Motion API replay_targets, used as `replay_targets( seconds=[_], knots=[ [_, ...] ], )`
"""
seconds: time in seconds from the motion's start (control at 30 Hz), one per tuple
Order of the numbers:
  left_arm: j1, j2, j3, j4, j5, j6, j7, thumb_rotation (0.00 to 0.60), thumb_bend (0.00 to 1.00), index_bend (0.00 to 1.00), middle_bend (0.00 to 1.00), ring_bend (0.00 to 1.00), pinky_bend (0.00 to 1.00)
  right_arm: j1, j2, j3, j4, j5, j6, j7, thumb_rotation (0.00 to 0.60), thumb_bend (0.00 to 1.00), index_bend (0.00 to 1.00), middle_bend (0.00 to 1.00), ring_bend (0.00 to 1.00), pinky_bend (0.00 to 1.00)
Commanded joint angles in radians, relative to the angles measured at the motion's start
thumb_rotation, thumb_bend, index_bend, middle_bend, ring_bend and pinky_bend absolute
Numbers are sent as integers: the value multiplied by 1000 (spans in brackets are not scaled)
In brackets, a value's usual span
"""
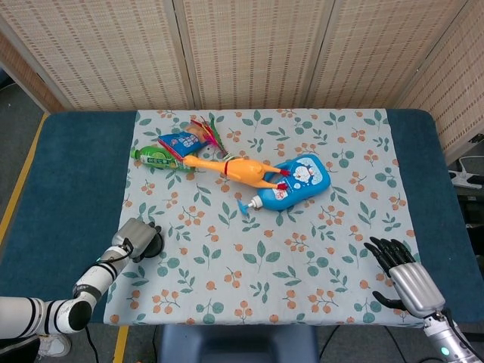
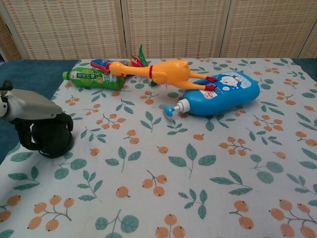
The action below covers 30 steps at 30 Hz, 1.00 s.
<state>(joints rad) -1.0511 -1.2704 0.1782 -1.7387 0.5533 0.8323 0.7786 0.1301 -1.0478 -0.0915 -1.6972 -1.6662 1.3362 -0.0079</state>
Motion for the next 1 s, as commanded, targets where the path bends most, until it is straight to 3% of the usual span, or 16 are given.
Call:
replay_targets(
  seconds=[0.03,0.1,0.23,0.53,0.67,1.0],
  knots=[
    [2,2,2,-3,1,-10,-14,600,452,2,30,26,504,-1,3,-1,-2,2,-1,-1,600,133,0,0,0,0],
    [5,10,-6,-10,13,-16,-36,600,393,0,0,0,443,-1,6,-1,-5,6,-2,-2,600,133,0,0,0,0],
    [16,17,-16,-8,57,-23,-75,600,374,0,0,0,383,-4,12,-2,-13,8,1,-5,600,133,0,0,0,0],
    [46,39,-28,-15,150,-27,-141,600,381,0,0,0,336,-8,14,-4,-13,-1,13,0,600,133,0,0,0,0],
    [70,112,-51,-79,224,-19,-215,600,380,0,0,0,283,-11,15,-5,-12,-13,25,4,600,133,0,0,0,0],
    [111,156,-56,-103,318,-14,-270,600,380,0,0,0,255,-17,18,-11,-11,-31,41,9,600,133,0,0,0,0]
  ],
)
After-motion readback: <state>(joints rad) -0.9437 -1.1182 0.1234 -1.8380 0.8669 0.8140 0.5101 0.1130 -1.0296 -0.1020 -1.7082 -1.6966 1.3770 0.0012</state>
